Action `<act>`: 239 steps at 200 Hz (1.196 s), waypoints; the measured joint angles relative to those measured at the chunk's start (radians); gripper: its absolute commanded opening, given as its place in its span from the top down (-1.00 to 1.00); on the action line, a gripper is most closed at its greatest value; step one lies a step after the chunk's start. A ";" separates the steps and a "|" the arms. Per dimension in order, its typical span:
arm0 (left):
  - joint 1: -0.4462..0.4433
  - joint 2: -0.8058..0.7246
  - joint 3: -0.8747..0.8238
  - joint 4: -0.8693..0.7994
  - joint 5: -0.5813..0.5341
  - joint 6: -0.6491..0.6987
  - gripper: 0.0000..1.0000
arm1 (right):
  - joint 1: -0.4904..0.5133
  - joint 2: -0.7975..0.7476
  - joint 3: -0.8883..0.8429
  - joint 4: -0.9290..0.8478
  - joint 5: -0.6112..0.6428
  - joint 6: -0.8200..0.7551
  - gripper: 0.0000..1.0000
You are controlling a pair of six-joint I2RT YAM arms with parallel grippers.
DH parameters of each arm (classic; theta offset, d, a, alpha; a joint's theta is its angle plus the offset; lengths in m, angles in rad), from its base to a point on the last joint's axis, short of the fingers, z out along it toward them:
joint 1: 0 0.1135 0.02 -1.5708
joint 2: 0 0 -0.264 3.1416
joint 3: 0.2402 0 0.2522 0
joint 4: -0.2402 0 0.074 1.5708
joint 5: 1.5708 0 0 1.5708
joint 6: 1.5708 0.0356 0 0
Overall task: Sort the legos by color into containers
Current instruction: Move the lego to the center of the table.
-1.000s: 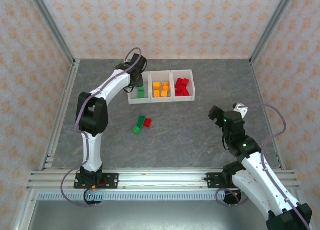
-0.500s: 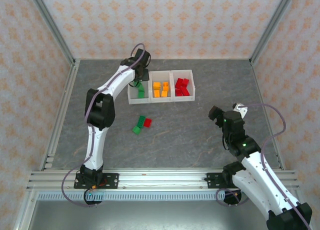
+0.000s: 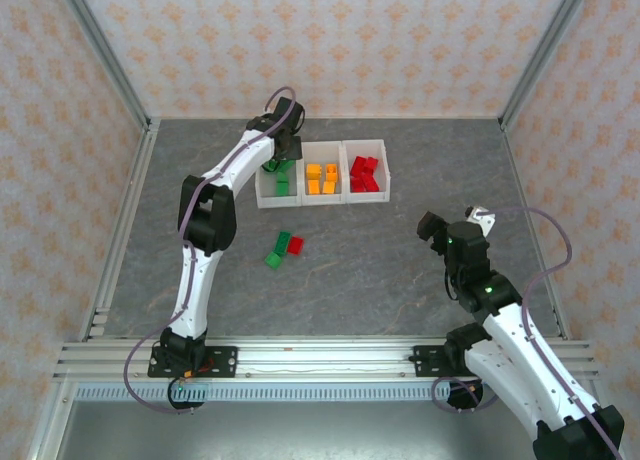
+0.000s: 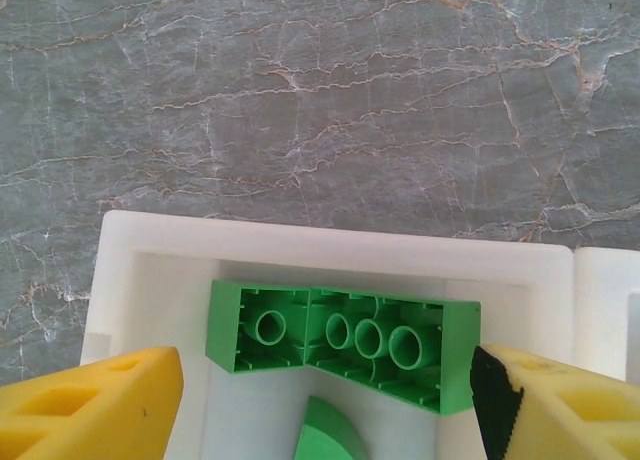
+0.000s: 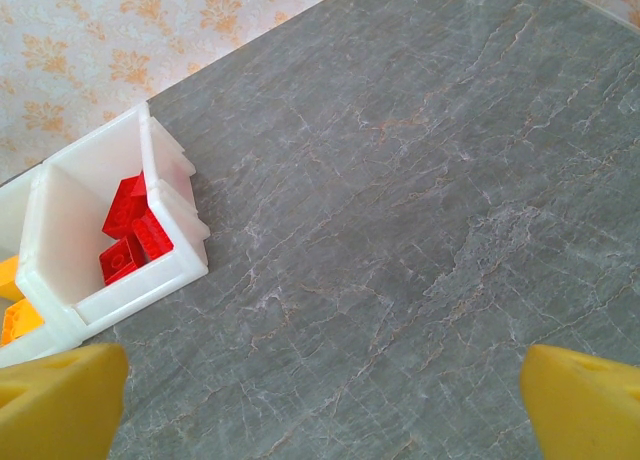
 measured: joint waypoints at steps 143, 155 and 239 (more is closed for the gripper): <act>-0.051 -0.526 -0.619 0.077 0.030 -0.038 -0.99 | 0.000 -0.001 0.000 0.001 -0.012 0.000 -1.00; -0.084 -0.558 -0.663 0.076 0.032 -0.047 -0.99 | 0.000 -0.001 0.000 0.001 -0.017 0.000 -1.00; -0.362 -0.612 -0.891 0.068 0.089 -0.098 -0.64 | 0.000 -0.006 0.000 0.001 -0.027 0.001 -0.99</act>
